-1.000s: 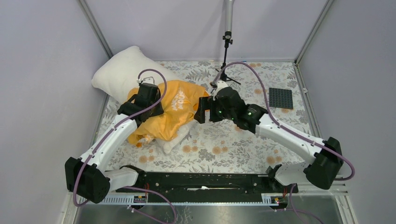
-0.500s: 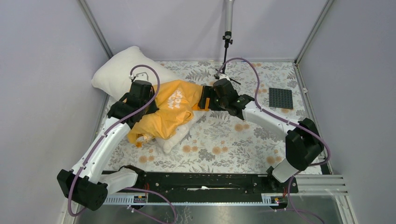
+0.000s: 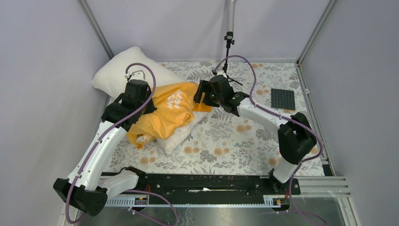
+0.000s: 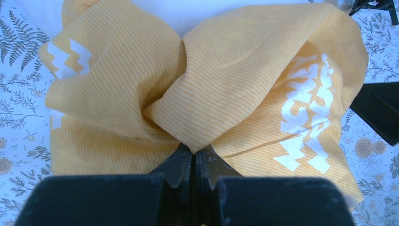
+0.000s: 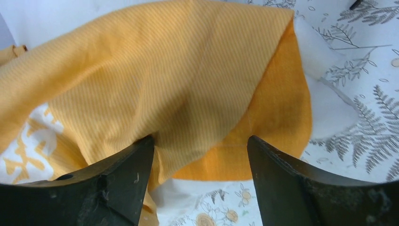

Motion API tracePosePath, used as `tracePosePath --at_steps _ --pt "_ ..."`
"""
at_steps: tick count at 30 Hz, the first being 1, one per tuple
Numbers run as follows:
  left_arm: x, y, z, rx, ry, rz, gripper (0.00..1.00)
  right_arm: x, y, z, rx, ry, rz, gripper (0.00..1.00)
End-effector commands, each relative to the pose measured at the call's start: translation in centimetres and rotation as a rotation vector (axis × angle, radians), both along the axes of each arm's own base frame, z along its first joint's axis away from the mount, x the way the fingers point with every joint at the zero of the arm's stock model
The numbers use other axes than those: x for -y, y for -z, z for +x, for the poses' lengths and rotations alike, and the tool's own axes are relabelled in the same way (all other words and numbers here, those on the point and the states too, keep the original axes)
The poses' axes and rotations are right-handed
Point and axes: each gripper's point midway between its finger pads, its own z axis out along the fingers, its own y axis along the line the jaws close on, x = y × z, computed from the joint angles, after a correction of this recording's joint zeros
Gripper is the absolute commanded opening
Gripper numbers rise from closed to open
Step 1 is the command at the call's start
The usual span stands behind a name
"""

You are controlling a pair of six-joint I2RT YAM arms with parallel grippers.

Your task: Put the pillow into the pillowcase

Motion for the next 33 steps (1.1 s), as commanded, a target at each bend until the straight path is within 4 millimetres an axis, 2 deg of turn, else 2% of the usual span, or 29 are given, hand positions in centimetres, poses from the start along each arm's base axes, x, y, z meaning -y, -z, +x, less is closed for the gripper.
tracePosePath --at_steps 1,3,5,9,10,11,14,17,18,21,24,29,33 --pt "-0.2 -3.5 0.3 0.100 0.003 -0.022 0.00 -2.4 -2.2 1.7 0.036 0.001 0.079 0.77" --pt "-0.2 -3.7 0.1 0.102 0.007 -0.024 0.00 -2.6 -2.4 2.0 0.040 0.009 0.082 0.72" --pt "-0.1 -4.0 0.1 0.105 0.012 -0.027 0.00 -2.5 -2.4 2.0 0.041 0.012 0.079 0.60" --pt "0.6 -4.9 0.0 0.117 0.058 -0.042 0.00 -1.2 -3.3 1.8 0.054 0.042 0.036 0.13" --pt "0.8 -5.1 0.0 0.120 0.075 -0.049 0.00 -0.5 -4.0 1.6 0.065 0.054 0.025 0.04" --pt "1.1 -5.5 0.0 0.126 0.091 -0.056 0.00 0.2 -4.8 1.6 0.084 0.072 0.008 0.00" --pt "2.2 -7.0 -0.2 0.155 0.157 -0.085 0.00 2.8 -8.1 0.7 0.151 0.111 -0.029 0.00" --pt "3.5 -9.4 -0.5 0.204 0.234 -0.128 0.00 5.9 -12.4 -0.8 0.230 0.158 -0.047 0.00" --pt "4.2 -10.4 -0.8 0.229 0.278 -0.154 0.00 7.0 -14.0 -1.4 0.260 0.173 -0.047 0.00" --pt "8.2 -13.9 -2.5 0.327 0.511 -0.293 0.00 10.6 -18.4 -3.4 0.350 0.232 -0.047 0.00" --pt "10.8 -16.2 -3.9 0.364 0.653 -0.402 0.00 14.3 -23.7 -6.1 0.456 0.284 -0.008 0.00" --pt "14.3 -18.1 -5.1 0.390 0.771 -0.452 0.00 19.4 -30.5 -9.7 0.585 0.352 0.011 0.00" --pt "18.9 -16.9 -5.0 0.337 0.818 -0.433 0.00 22.6 -34.9 -12.1 0.674 0.393 0.011 0.00"
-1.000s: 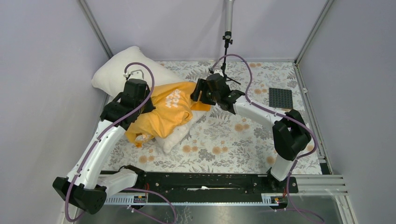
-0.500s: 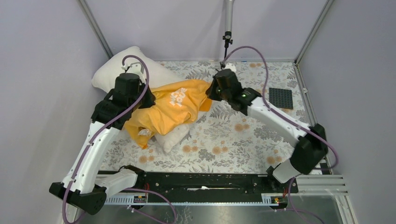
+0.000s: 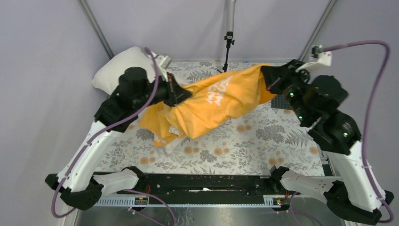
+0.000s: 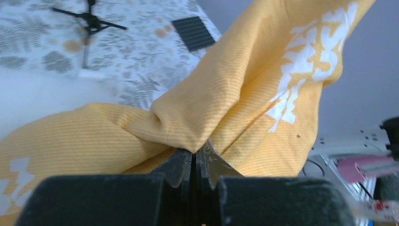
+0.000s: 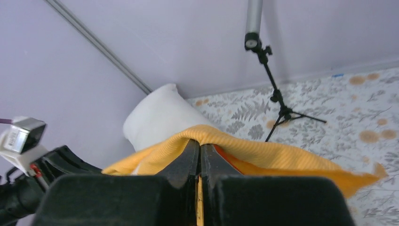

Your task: Put the pillow into the pillowcase

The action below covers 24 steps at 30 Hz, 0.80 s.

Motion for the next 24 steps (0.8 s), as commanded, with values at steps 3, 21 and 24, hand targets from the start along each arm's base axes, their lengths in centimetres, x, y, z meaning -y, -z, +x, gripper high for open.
tracePosePath --at_steps 3,21,24 --pt "5.6 0.9 3.0 -0.007 -0.004 0.027 0.00 6.0 -3.7 -1.4 0.066 0.195 -0.117 0.00" --pt "0.6 14.6 2.8 -0.223 -0.246 0.309 0.74 12.5 17.9 6.1 -0.471 0.533 -0.504 0.00" --pt "-0.3 16.7 0.8 -0.259 -0.262 0.304 0.72 13.6 20.0 6.5 -0.523 0.543 -0.477 0.00"
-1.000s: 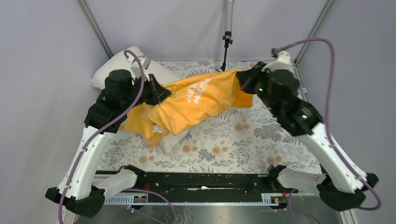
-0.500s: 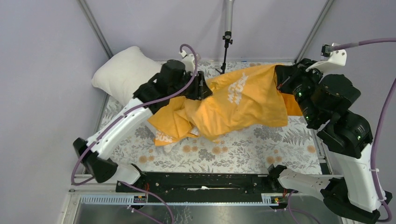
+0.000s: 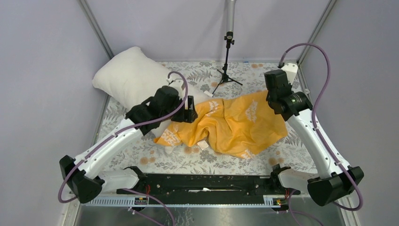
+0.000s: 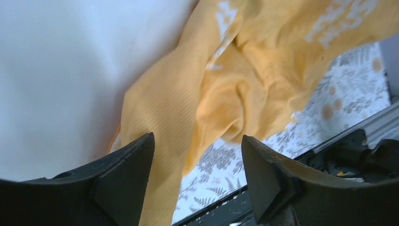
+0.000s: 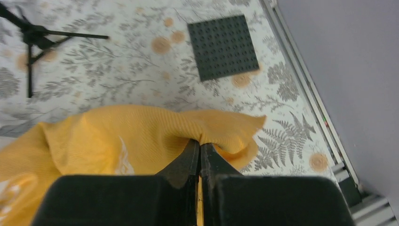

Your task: Put the pillow into the pillowcase

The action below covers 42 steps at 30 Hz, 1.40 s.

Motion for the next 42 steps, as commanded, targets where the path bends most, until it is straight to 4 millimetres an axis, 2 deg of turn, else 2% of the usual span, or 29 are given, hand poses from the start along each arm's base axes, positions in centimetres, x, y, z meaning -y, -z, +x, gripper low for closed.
tracePosePath --at_steps 1,3,6,9,12,13,16,18,20,21,22,24,26,29,32,34,36,42 --pt "-1.4 2.3 -2.0 -0.015 -0.065 -0.002 0.71 1.4 -0.2 0.4 0.051 0.054 0.098 0.00" --pt "-1.3 3.8 -3.2 -0.036 -0.063 0.002 0.71 1.4 0.2 0.5 0.046 0.056 0.103 0.00" --pt "-1.9 5.3 -3.8 -0.047 -0.098 0.035 0.70 1.2 1.0 0.8 0.030 0.051 0.111 0.00" --pt "-4.2 5.7 -3.2 -0.015 -0.218 0.097 0.70 1.0 1.8 0.8 0.011 0.052 0.116 0.00" --pt "-5.7 4.7 -2.4 0.040 -0.300 0.108 0.70 1.3 2.0 0.5 0.011 0.063 0.109 0.00" --pt "-6.0 4.3 -2.0 0.059 -0.320 0.117 0.67 1.4 2.0 0.4 0.012 0.066 0.106 0.00" --pt "-6.1 3.2 -0.8 0.097 -0.337 0.159 0.45 1.6 1.4 0.2 0.021 0.071 0.110 0.00" --pt "-5.6 2.7 -0.1 0.113 -0.324 0.181 0.22 1.5 0.8 0.0 0.035 0.063 0.123 0.00" --pt "-4.7 2.0 0.2 0.121 -0.284 0.176 0.06 1.7 0.0 -0.4 0.052 0.063 0.123 0.00" --pt "-4.4 1.4 0.2 0.127 -0.266 0.166 0.00 2.0 -0.5 -0.7 0.060 0.070 0.113 0.00" --pt "-3.9 0.7 0.2 0.135 -0.240 0.151 0.00 2.3 -1.1 -0.9 0.069 0.080 0.105 0.00" --pt "-3.1 -1.5 0.2 0.168 -0.194 0.107 0.00 2.7 -3.4 -1.2 0.113 0.089 0.104 0.00" --pt "-2.3 -5.7 0.4 0.234 -0.154 0.055 0.00 2.9 -6.9 -1.3 0.188 0.090 0.126 0.00" --pt "-2.3 -13.0 0.7 0.350 -0.140 -0.026 0.00 3.5 -14.0 -2.4 0.352 0.095 0.163 0.00" --pt "-3.3 -18.6 0.0 0.452 -0.141 -0.097 0.00 4.6 -21.2 -4.9 0.556 0.084 0.200 0.00" --pt "-4.1 -20.5 -0.8 0.501 -0.124 -0.122 0.00 5.6 -24.3 -6.8 0.652 0.093 0.194 0.00" --pt "-5.1 -22.1 -2.1 0.562 -0.094 -0.148 0.00 6.8 -26.5 -9.0 0.733 0.107 0.185 0.00" --pt "-7.0 -26.0 -5.0 0.684 -0.014 -0.193 0.00 9.4 -30.4 -14.6 0.886 0.155 0.189 0.00"
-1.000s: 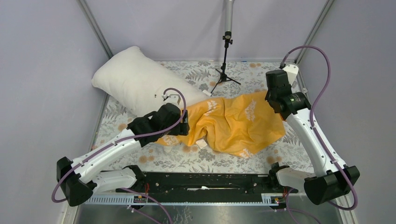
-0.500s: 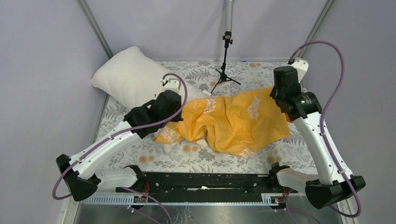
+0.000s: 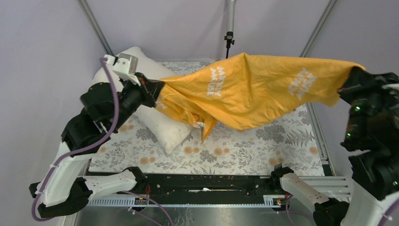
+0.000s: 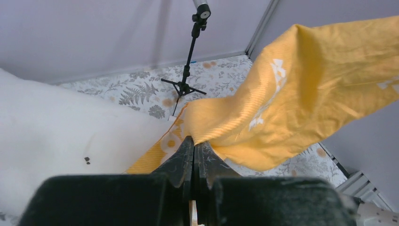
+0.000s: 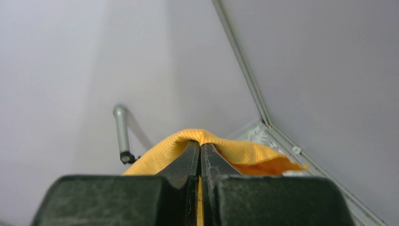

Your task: Put the pillow into the pillowcase

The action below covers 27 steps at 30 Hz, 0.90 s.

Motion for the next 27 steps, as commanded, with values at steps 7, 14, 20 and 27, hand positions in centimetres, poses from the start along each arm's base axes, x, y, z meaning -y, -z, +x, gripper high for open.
tracePosePath --at_steps 7,14,20,27 --pt "-0.6 -9.7 -3.6 0.216 0.158 -0.069 0.00 3.5 -6.9 -7.3 0.210 0.084 0.015 0.00" --pt "7.3 -3.1 2.3 -0.001 0.195 0.049 0.00 -0.5 -0.2 1.4 -0.070 0.066 -0.068 0.00" --pt "16.1 13.7 9.4 -0.320 0.215 0.229 0.00 -1.8 6.7 6.4 -0.232 0.240 -0.201 0.00" --pt "19.0 23.6 13.8 -0.473 0.149 0.288 0.00 3.7 17.7 10.5 -0.504 0.343 -0.144 0.00"
